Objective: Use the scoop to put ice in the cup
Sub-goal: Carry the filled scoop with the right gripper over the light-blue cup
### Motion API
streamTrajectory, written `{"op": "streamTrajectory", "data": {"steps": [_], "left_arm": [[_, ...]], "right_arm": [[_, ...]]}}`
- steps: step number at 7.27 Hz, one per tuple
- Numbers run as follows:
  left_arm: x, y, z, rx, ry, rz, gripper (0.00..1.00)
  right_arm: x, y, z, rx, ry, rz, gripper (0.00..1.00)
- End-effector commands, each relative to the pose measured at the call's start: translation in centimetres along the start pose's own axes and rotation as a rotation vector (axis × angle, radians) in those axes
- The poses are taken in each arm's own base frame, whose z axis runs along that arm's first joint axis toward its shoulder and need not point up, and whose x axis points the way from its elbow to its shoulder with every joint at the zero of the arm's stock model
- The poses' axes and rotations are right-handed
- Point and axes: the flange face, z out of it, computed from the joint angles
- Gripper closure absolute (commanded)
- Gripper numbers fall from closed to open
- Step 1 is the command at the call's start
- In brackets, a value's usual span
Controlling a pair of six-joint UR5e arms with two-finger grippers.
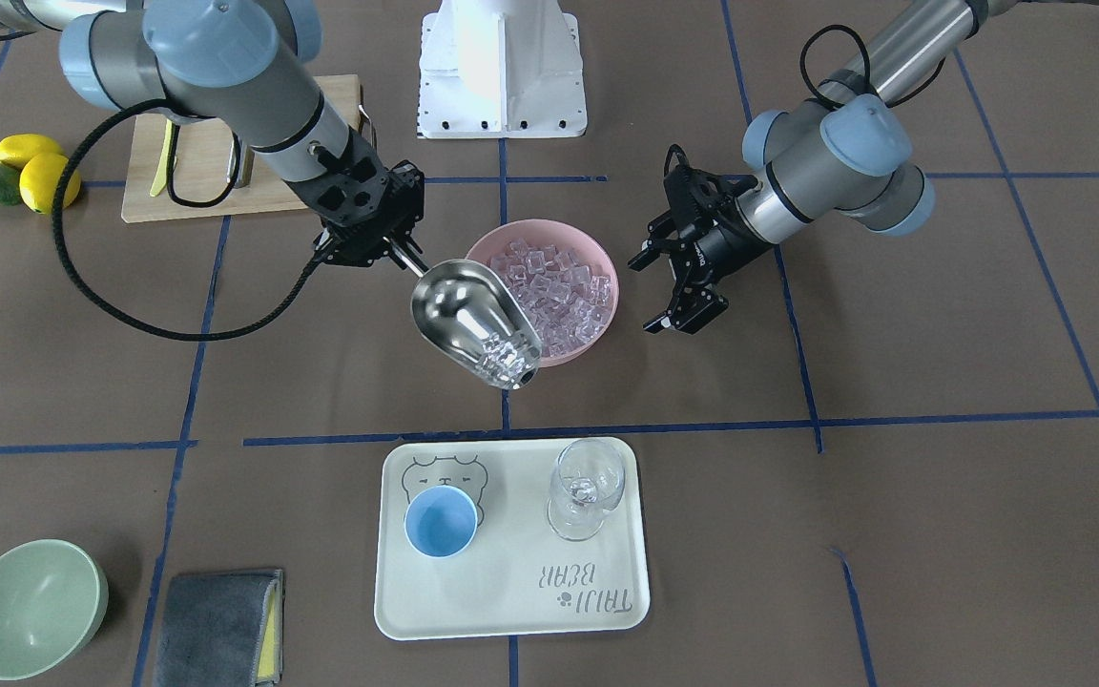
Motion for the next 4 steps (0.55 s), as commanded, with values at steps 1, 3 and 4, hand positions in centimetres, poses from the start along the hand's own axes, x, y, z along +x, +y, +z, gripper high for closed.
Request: {"op": "streamTrajectory", "data": {"steps": [1, 3, 4], "left_arm": [[-0.5, 0.6, -0.5, -0.007, -0.011, -0.005, 0.00], [-0.5, 0.6, -0.5, -0.007, -0.011, -0.005, 0.00], [-0.5, 0.6, -0.5, -0.007, -0.011, -0.006, 0.00]], "right_arm": [[5.3, -1.2, -0.3, -0.011, 0.071, 0.097, 1.00], [8.5, -2.0, 0.9, -0.053, 0.119, 0.161, 1.00], [8.3, -3.2, -0.1, -0.066, 0.136, 0.181, 1.00]]}}
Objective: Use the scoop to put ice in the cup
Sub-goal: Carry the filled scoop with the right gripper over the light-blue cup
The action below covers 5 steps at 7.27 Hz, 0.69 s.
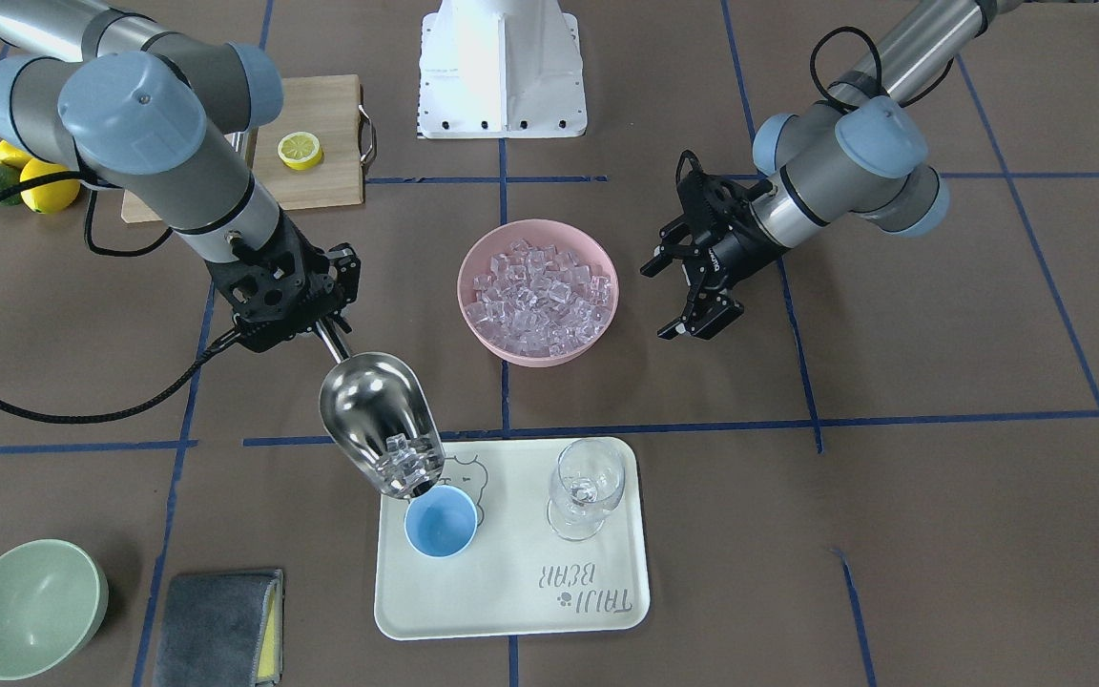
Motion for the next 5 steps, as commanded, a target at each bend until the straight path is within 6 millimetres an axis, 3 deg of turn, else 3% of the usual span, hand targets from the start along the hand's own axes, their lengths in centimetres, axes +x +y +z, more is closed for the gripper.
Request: {"op": "streamTrajectory", "data": {"steps": [1, 5], "left_arm": [[0.0, 0.2, 0.1, -0.003, 0.000, -0.003, 0.00], [0.0, 0.4, 0.3, -0.008, 0.000, -0.006, 0.00]], "right_arm": [[-0.6, -2.7, -1.1, -0.060, 0.046, 0.031, 1.00], [-1.8, -5.3, -2.9, -0.234, 0.112, -0.077, 1.00]]}}
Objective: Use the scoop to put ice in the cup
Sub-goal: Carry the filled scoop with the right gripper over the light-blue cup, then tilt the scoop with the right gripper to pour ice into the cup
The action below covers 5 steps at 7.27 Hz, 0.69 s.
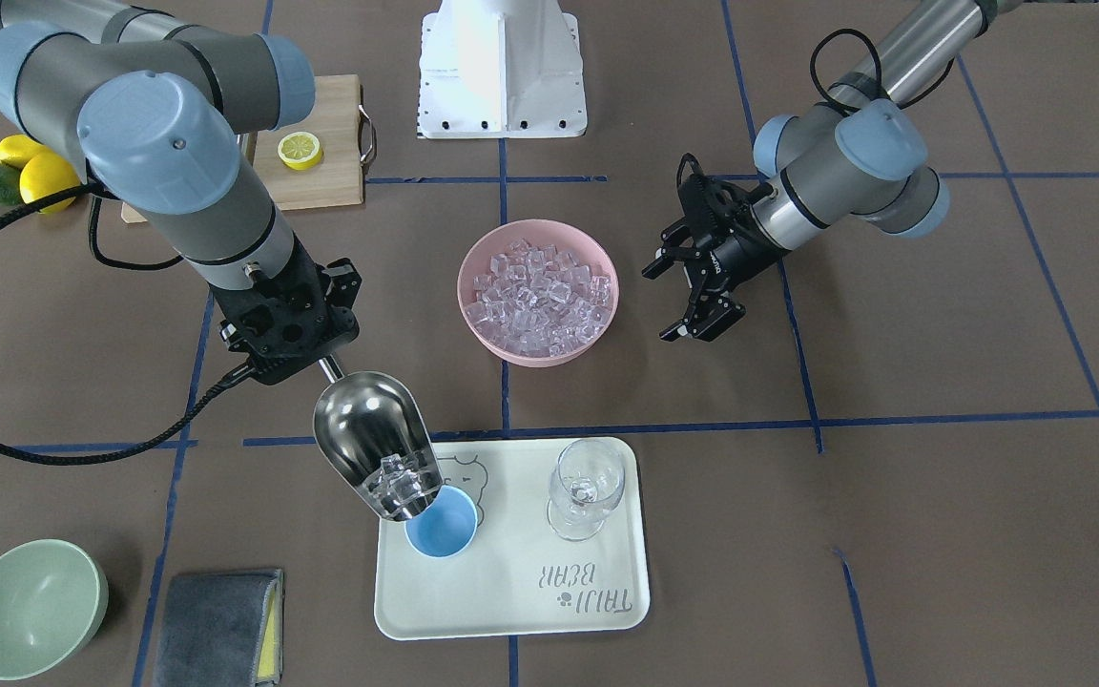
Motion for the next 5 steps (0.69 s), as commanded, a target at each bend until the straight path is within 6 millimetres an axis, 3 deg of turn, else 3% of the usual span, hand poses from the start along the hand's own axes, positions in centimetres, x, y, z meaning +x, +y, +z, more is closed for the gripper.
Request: {"op": "streamTrajectory", "data": {"steps": [1, 3, 5], "left_arm": [[0.0, 0.1, 0.1, -0.002, 0.001, -0.001, 0.00], [0.1, 0.0, 0.1, -0.001, 0.001, 0.000, 0.00], [0.1, 0.0, 0.1, -0.001, 0.001, 0.000, 0.00]], "right_arm": [[-0.3, -0.5, -0.7, -0.087, 0.036, -0.013, 1.00], [-0.6, -1.3, -1.6, -0.180, 0.056, -0.032, 1.00], [-2.3, -4.7, -2.8, -0.273, 0.067, -0.054, 1.00]]}}
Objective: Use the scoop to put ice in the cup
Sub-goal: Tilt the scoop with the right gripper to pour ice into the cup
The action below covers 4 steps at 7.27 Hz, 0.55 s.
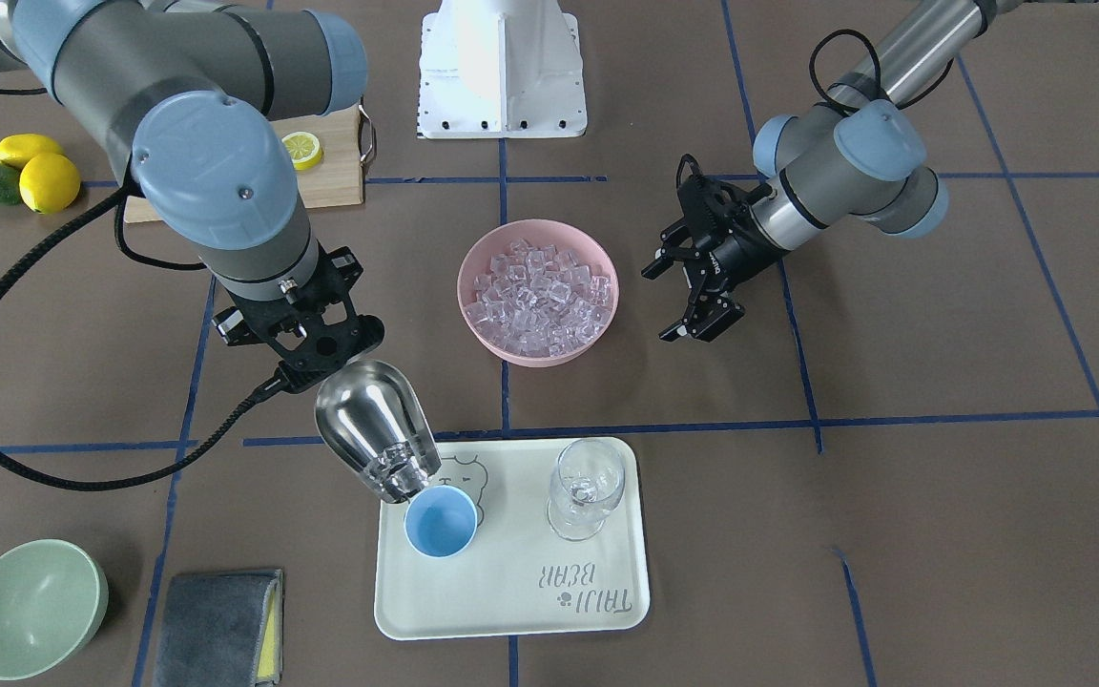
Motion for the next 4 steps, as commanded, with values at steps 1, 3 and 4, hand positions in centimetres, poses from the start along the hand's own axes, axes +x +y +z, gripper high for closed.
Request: {"op": "streamTrajectory", "data": {"steps": [1, 3, 4], "left_arm": [[0.03, 0.09, 0.00, -0.001, 0.000, -0.001, 0.00], [0.08, -0.04, -0.07, 0.002, 0.002, 0.001, 0.00], [0.00, -0.04, -0.13, 0.002, 0.000, 0.001, 0.00]], "right_arm": [[-0.42, -1.65, -0.67, -0.080, 0.011, -0.012, 1.00], [-0.40, -1.66, -0.58, -0.132, 0.022, -0.002, 1.00], [-0.38, -1.24, -0.80, -0.121, 0.020, -0.008, 1.00]]}}
